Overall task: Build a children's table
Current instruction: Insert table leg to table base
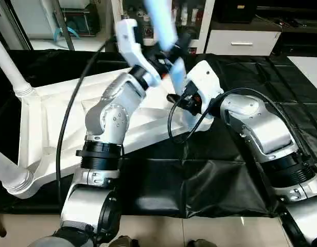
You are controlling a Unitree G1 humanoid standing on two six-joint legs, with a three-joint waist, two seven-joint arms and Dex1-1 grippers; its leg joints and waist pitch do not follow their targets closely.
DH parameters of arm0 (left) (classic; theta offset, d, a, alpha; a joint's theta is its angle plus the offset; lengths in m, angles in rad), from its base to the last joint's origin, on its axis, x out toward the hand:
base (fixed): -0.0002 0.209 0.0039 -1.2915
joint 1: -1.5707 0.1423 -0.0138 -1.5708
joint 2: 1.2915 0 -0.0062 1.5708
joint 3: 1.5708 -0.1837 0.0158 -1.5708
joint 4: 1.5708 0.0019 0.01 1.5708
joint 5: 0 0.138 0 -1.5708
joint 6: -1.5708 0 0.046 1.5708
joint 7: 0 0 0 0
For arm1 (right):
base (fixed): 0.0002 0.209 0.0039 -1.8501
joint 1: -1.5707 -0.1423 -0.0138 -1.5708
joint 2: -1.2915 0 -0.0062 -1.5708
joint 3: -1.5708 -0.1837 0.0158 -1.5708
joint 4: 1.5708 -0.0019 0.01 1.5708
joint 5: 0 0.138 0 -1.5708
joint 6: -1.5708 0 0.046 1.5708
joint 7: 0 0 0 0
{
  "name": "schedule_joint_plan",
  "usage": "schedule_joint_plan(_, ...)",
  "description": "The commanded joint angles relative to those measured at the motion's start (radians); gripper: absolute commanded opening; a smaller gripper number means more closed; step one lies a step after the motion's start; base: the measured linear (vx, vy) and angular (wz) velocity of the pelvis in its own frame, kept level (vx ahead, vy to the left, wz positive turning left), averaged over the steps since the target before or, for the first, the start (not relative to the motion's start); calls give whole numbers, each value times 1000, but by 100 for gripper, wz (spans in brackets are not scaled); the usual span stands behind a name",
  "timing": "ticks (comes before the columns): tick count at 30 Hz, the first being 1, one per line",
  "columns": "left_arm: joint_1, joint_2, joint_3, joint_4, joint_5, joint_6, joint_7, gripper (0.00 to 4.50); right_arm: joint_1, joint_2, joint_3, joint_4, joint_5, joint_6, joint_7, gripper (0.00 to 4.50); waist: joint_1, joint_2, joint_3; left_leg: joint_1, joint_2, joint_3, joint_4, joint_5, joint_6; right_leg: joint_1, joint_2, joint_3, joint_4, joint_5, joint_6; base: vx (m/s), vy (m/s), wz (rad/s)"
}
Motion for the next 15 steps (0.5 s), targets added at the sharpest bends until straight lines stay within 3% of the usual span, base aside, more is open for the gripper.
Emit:
schedule_joint_plan(1, -28, 4, 46, 29, 30, -53, 64, 341, 4, 1, -15, -15, -22, -30, -16, 175, -1, -9, -82, 43, 74, -49, -90, -244, -27, 41, -36, 29, -60, -208, -226, 0, 0, 0)
schedule_joint_plan(8, -15, 2, 55, 41, 37, -64, 92, 292, 1, 13, -34, -3, -40, -46, -34, 175, 1, -8, -84, 43, 74, -48, -88, -224, -25, 41, -36, 29, -54, -170, -236, 0, 0, 0)
schedule_joint_plan(9, -11, -4, 58, 34, 28, -63, 94, 266, 1, 15, -36, 0, -44, -50, -32, 175, 1, -11, -83, 42, 74, -48, -88, -223, -22, 41, -35, 28, -54, -167, -240, 0, 0, 0)
schedule_joint_plan(15, -5, -7, 62, 43, 18, -57, 99, 220, -1, 23, -36, 9, -62, -61, -27, 175, 0, -11, -83, 42, 74, -48, -88, -227, -17, 41, -37, 29, -56, -189, -241, 0, 0, 0)
